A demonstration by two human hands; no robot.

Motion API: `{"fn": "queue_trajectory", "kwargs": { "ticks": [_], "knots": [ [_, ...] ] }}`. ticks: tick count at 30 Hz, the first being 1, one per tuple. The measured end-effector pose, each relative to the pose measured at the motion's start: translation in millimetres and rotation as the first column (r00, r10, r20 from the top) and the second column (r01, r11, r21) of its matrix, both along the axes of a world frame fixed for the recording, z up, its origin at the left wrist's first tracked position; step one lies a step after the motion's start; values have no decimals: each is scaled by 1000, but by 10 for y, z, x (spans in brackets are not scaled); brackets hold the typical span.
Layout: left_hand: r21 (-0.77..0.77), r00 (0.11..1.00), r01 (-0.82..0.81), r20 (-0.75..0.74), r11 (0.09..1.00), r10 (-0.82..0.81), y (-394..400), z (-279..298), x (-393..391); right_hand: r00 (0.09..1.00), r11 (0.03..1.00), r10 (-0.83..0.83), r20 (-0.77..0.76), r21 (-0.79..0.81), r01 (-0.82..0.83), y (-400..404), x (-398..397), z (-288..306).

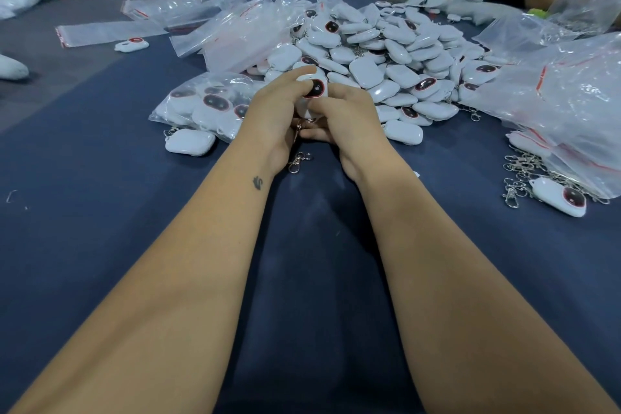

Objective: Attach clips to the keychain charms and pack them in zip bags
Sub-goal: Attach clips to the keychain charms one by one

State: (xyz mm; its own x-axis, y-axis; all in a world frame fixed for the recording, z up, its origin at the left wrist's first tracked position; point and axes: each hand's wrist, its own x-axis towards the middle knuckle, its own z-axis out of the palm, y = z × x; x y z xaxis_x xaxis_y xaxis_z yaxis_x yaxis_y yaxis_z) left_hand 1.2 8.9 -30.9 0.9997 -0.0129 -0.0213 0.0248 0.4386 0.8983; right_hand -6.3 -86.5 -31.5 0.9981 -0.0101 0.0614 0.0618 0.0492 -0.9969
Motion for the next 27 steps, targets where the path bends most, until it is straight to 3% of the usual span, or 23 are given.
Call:
{"fn": "queue_trajectory", "kwargs": {
  "ticks": [6, 17, 27],
  "knots": [
    [-51, 999, 8, -50, 999, -10, -25, 23, -15, 1000, 999, 0, 13, -37, 1, -8, 14, -11],
    [-4, 997, 53, -54, 999, -53, -8, -14, 29, 1000, 996, 15, 3, -82, -14, -9, 11, -16],
    [5, 999, 19, 29, 1000, -19, -15, -37, 37, 996, 993, -11, -91, 120, 22, 15, -1, 59]
  ]
}}
